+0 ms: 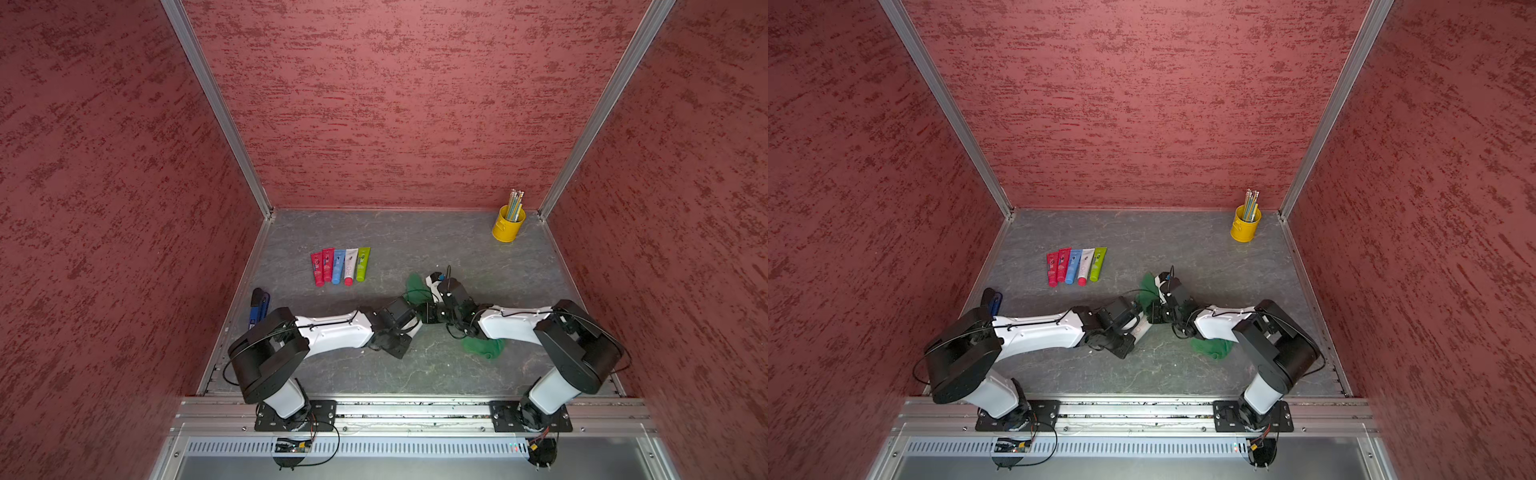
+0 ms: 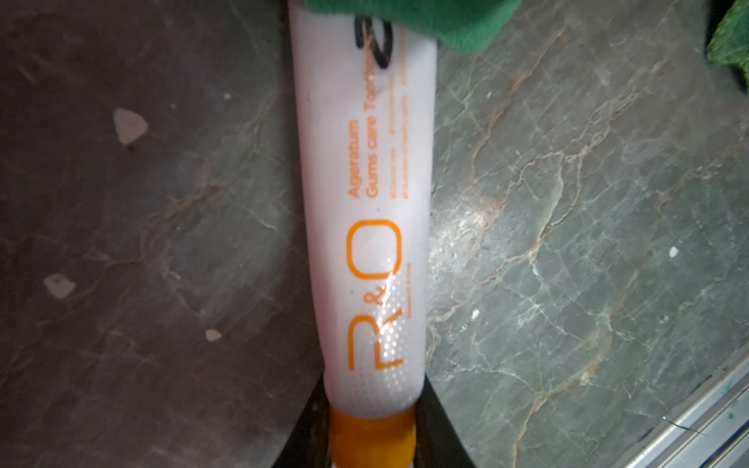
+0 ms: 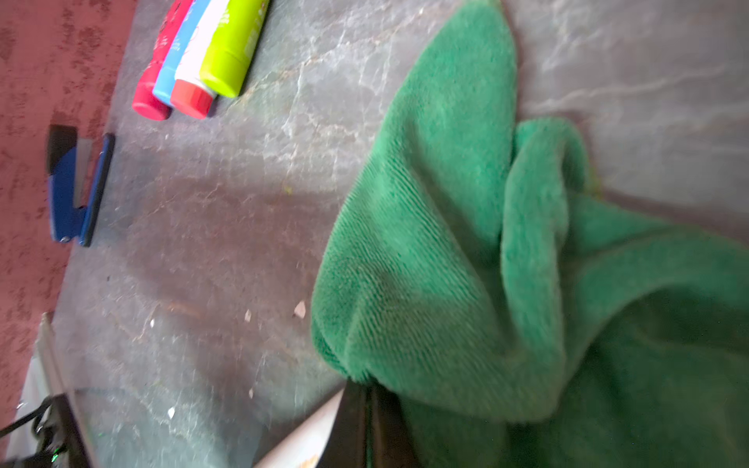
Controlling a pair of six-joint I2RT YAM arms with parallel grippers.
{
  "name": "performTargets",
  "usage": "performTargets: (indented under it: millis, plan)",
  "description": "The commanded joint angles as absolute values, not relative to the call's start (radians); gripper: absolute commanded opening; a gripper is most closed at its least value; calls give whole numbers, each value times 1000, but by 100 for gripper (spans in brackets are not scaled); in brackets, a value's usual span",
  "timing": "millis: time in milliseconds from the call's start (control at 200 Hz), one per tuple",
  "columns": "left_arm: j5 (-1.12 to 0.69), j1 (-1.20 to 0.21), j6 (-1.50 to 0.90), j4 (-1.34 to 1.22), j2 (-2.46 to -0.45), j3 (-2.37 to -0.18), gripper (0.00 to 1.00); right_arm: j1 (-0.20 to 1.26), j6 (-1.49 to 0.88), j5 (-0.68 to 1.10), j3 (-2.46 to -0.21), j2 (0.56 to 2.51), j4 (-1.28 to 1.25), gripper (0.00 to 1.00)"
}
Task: Wipe the surface of the toothpaste tube
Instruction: Wipe the dirt from the toothpaste tube.
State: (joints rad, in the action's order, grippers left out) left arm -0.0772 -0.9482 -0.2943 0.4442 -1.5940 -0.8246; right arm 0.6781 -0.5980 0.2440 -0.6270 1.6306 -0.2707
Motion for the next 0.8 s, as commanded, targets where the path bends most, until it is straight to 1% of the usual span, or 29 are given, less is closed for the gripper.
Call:
performTargets:
  millis: [0,100,160,276,381,426,526,641,691,797]
  plan:
    - [-70,-951,-284,426,-1605,-811,10,707,-676,396,-542,1636,-411,0]
    - [-68,-950,-287,421,-1594,-803,10,737,-737,442,-481,1651,-520,0]
    - [-66,-951,-287,419,-1588,-798,10,739,-739,421,-469,1647,-505,0]
    - [-66,-953,-287,418,-1582,-794,10,738,-682,230,-523,1612,-302,0]
    - [-62,-956,-287,415,-1574,-790,10,731,-629,19,-614,1594,-114,0]
    - [-61,-956,-287,417,-1575,-789,10,715,-611,-19,-639,1602,-73,0]
    - [-55,-959,-290,416,-1569,-787,10,682,-590,-31,-668,1618,-51,0]
    - [-54,-959,-290,411,-1562,-781,9,679,-584,-26,-681,1631,-42,0]
    - [-55,-959,-290,412,-1565,-782,9,679,-589,26,-667,1626,-65,0]
    - [-55,-959,-289,413,-1574,-788,9,684,-619,237,-604,1617,-198,0]
